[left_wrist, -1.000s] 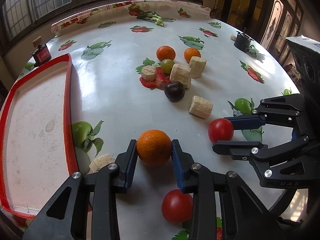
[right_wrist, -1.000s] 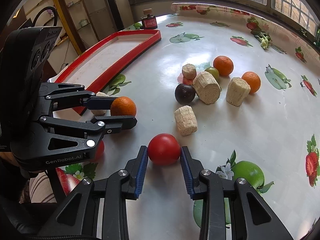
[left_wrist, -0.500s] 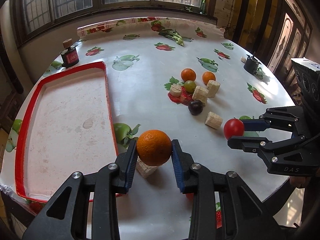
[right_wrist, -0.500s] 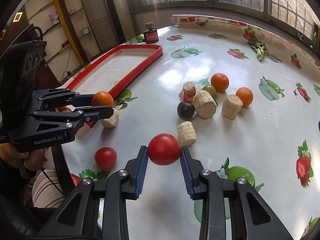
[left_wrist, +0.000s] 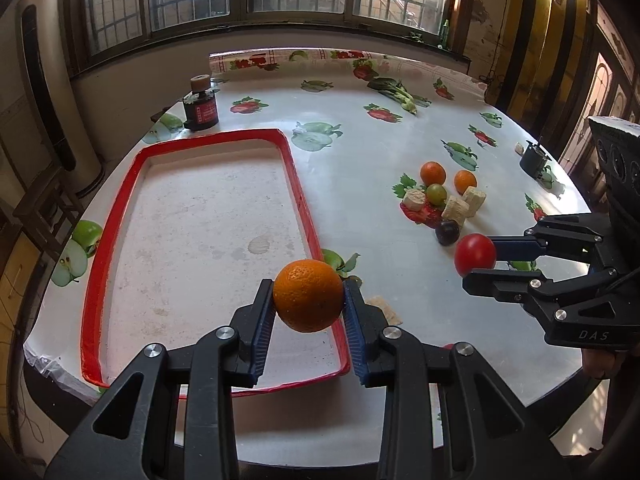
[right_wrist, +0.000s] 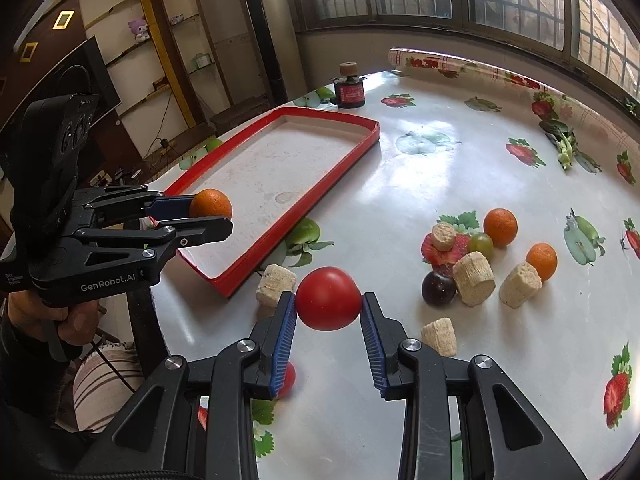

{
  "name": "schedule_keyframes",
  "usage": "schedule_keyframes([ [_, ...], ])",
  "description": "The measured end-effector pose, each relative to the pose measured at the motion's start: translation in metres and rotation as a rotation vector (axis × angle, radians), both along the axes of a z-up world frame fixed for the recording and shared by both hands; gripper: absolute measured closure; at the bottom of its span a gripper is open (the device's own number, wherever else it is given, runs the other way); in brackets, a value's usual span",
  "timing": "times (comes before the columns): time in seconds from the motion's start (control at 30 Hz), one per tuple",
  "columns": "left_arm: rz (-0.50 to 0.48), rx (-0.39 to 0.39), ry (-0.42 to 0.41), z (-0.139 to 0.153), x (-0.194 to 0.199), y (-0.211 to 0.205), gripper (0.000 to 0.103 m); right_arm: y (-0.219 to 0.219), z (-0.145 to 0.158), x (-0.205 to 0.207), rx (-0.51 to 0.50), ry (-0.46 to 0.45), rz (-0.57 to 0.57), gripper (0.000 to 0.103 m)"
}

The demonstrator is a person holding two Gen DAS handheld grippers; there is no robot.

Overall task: Organize fruits
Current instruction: 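Carry tomato and orange into the red tray and open both tools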

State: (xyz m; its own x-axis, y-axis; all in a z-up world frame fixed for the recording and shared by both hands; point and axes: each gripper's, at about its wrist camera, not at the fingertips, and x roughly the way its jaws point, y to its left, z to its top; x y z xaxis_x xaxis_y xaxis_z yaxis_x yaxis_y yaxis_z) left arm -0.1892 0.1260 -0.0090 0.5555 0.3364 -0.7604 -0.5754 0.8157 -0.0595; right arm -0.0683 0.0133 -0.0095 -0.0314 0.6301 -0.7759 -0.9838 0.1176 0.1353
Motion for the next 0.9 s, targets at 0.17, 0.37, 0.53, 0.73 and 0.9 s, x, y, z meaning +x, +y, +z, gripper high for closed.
schedule_keyframes([
  [0.17,0.043,-0.001,0.006,-0.001,-0.016,0.015,0.072,0.022,0.005,-0.007,0.012,0.009,0.029,0.07],
  [0.37,0.103,-0.018,0.009,-0.006,-0.034,0.036,0.072,0.053,0.011,-0.013,0.029,0.027,0.06,0.07],
  [0.53,0.142,-0.028,0.011,-0.008,-0.045,0.051,0.072,0.086,0.012,-0.019,0.036,0.056,0.091,0.07],
  [0.73,0.179,-0.06,0.018,-0.018,-0.05,0.068,0.072,0.13,0.005,-0.021,0.023,0.091,0.105,0.07],
  [0.9,0.202,-0.09,0.024,-0.027,-0.052,0.079,0.072,0.159,-0.013,-0.024,-0.015,0.113,0.118,0.07],
])
